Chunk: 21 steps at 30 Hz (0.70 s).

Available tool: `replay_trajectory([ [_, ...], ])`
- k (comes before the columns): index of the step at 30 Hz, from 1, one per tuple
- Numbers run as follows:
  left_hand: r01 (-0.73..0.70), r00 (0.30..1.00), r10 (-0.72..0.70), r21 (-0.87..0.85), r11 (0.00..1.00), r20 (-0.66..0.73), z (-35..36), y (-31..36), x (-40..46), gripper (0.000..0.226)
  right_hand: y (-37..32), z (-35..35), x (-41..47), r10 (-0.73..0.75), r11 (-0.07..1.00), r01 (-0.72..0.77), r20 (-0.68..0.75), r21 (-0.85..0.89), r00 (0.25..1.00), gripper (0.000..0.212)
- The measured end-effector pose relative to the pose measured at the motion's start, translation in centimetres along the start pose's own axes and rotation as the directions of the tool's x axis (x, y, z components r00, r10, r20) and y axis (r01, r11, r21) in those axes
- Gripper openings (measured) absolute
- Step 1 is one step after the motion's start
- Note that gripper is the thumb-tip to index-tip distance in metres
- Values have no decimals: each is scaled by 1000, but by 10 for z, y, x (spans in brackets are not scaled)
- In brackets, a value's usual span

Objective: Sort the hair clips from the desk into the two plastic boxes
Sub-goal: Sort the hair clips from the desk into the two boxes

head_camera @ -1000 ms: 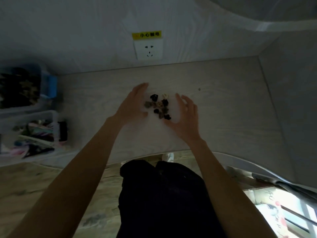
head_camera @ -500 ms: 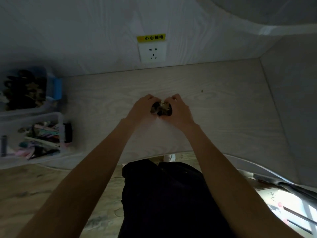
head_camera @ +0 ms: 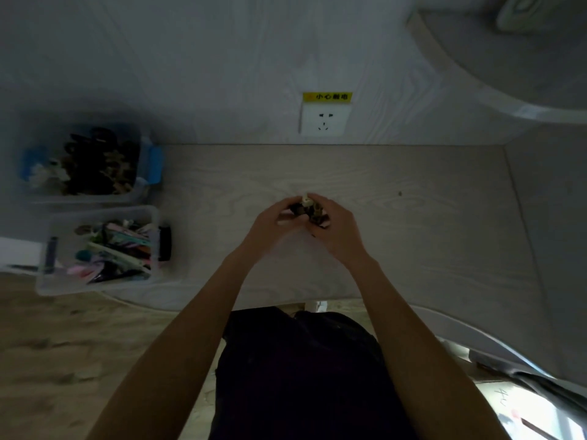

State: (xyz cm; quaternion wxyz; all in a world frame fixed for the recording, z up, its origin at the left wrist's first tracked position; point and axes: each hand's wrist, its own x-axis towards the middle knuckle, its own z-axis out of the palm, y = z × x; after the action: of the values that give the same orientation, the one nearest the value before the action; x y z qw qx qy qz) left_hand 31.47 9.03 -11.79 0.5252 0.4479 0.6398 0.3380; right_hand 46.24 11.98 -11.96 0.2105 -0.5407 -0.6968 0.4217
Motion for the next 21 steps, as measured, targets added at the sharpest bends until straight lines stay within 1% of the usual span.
replay_trajectory([
  [2, -27, 996, 28, 9, 1000, -81, -17, 7, -6, 37, -21, 4, 4, -28, 999, 28, -5, 37, 1000, 50],
  [4, -75, 984, 84, 63, 995, -156, -35, 16, -11, 32, -44, 10, 10, -60, 996, 60, -4, 71, 998, 50],
  [5, -104, 972, 117, 73, 992, -205, -57, 19, -15, 28, -64, 21, 16, -92, 992, 92, 0, 90, 996, 50],
  [10, -220, 913, 212, 17, 975, -347, -151, 31, -30, 21, -148, 68, 42, -218, 960, 210, 23, 185, 976, 51],
  [13, -270, 863, 293, 114, 956, -412, -209, 31, -44, 19, -191, 105, 59, -273, 939, 251, 65, 235, 960, 49],
  [16, -254, 835, 310, 181, 950, -455, -257, 21, -55, 17, -222, 141, 75, -340, 923, 307, 118, 232, 933, 46],
  [19, -177, 841, 279, 253, 951, -463, -293, 9, -57, 16, -238, 167, 91, -361, 930, 343, 157, 129, 919, 43],
  [21, -121, 838, 295, 371, 921, -458, -313, 1, -58, 19, -243, 178, 102, -356, 934, 355, 167, 36, 919, 42],
])
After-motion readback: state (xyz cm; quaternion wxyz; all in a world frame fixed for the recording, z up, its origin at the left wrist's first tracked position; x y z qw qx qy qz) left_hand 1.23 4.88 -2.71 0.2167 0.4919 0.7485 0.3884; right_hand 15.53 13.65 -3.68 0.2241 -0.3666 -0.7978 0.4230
